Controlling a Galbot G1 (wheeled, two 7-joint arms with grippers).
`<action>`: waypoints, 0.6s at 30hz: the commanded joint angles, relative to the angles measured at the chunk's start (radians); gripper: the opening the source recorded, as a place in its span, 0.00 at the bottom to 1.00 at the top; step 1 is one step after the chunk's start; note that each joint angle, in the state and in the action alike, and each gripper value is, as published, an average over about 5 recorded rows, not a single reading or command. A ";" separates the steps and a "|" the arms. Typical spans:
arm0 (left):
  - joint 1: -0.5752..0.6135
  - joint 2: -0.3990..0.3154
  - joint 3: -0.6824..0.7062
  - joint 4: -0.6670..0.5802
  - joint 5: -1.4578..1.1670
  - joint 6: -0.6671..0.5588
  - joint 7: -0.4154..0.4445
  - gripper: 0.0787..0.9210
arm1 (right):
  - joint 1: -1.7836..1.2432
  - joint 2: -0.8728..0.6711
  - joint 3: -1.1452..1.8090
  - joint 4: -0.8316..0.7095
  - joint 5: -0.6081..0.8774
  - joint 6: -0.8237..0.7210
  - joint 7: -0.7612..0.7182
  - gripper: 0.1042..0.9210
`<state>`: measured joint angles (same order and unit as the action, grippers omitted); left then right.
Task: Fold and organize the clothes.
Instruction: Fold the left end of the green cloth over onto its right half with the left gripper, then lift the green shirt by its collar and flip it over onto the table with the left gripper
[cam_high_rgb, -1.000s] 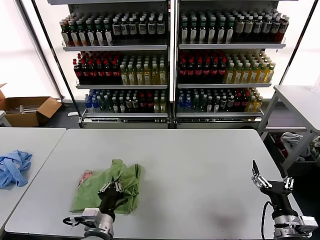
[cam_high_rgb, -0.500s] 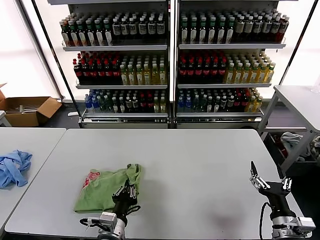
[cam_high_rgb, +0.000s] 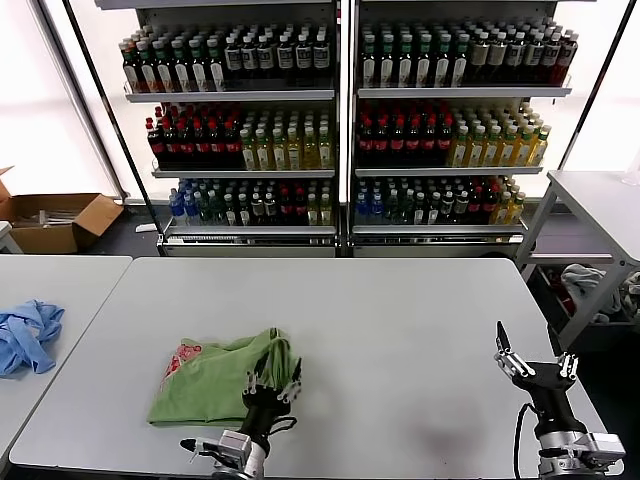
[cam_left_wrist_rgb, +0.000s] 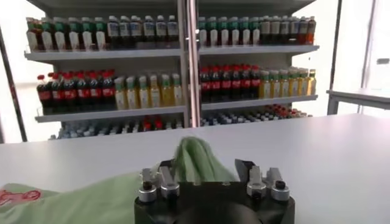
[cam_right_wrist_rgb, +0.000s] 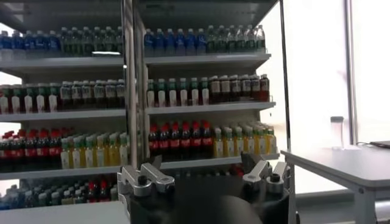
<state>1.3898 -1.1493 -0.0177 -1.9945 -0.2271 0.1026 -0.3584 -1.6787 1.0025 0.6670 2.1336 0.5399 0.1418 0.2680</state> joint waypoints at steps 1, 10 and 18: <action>0.020 0.016 0.045 -0.145 0.017 -0.030 -0.003 0.81 | 0.003 0.000 -0.005 0.003 -0.001 0.000 0.001 0.88; 0.081 0.156 -0.386 -0.165 -0.213 0.125 -0.021 0.88 | -0.008 -0.012 0.007 0.009 0.004 0.003 0.001 0.88; 0.123 0.159 -0.628 -0.022 -0.405 0.171 -0.003 0.88 | -0.011 -0.013 0.010 0.019 0.004 -0.001 0.001 0.88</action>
<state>1.4638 -1.0429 -0.2900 -2.1060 -0.3810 0.1857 -0.3724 -1.6893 0.9924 0.6723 2.1492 0.5436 0.1423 0.2684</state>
